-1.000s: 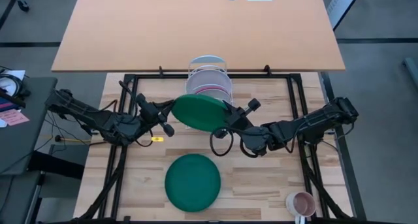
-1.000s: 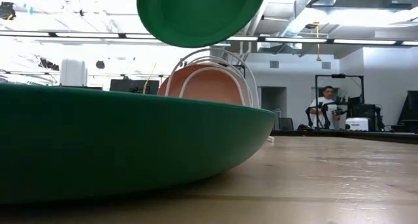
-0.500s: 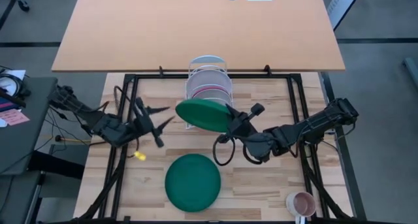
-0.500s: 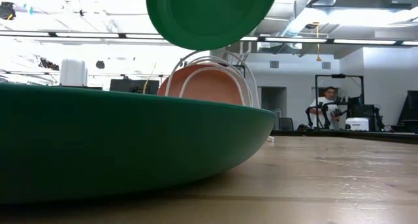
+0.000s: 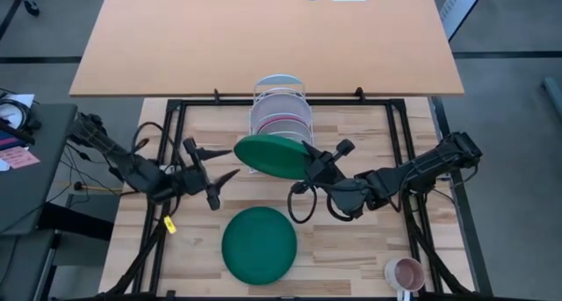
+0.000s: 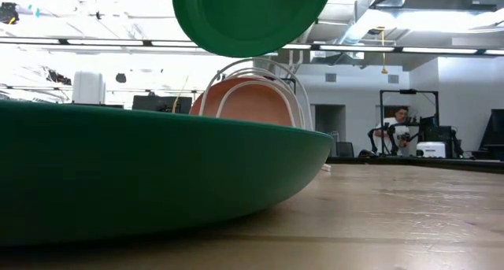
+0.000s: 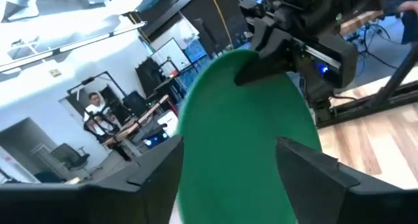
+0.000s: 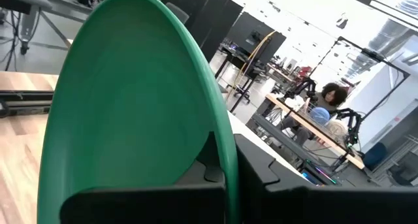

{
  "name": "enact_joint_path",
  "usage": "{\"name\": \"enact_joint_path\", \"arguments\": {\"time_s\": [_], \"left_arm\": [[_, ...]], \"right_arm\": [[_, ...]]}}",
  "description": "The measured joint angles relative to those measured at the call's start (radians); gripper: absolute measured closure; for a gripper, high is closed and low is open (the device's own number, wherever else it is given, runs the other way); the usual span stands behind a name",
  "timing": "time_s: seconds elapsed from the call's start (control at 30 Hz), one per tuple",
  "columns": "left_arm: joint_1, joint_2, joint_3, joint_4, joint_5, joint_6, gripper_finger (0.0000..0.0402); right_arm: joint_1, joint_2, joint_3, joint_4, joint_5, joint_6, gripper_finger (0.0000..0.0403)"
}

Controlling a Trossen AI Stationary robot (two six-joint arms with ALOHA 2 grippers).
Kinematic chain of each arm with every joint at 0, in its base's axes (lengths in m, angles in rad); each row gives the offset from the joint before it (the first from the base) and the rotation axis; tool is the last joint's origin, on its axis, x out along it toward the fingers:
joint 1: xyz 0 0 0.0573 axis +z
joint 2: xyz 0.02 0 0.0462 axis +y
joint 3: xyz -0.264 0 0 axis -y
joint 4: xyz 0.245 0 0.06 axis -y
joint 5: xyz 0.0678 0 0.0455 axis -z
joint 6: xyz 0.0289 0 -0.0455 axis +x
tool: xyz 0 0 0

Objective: Sort dishes
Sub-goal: Put the green plate on the dish rack

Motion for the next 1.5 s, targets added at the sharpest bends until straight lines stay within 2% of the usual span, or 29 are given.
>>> {"name": "enact_joint_path", "arguments": {"time_s": [0.27, 0.53, 0.97, 1.2, 1.37, 1.5], "left_arm": [[0.085, 0.086, 0.000, 0.084, -0.100, 0.075, 0.0139], [0.157, 0.110, -0.001, 0.137, -0.107, 0.057, 0.0159], [0.162, 0.110, -0.001, 0.089, -0.101, 0.046, 0.0291], [0.162, 0.110, -0.001, 0.094, -0.112, 0.047, 0.0388], [0.162, 0.109, -0.001, 0.101, -0.125, 0.058, 0.0394], [0.161, 0.103, -0.001, 0.097, -0.205, 0.102, 0.0397]], "right_arm": [[0.004, 0.000, 0.000, 0.004, -0.020, 0.000, 0.0391], [0.006, 0.000, 0.000, 0.004, -0.024, -0.024, 0.0391], [0.006, -0.001, 0.000, 0.004, -0.061, -0.019, 0.0391], [0.006, -0.001, 0.000, 0.004, -0.062, -0.023, 0.0391], [0.009, -0.001, 0.000, 0.002, -0.067, -0.069, 0.0356], [0.033, -0.001, 0.000, 0.009, -0.030, -0.084, 0.0326]]}}
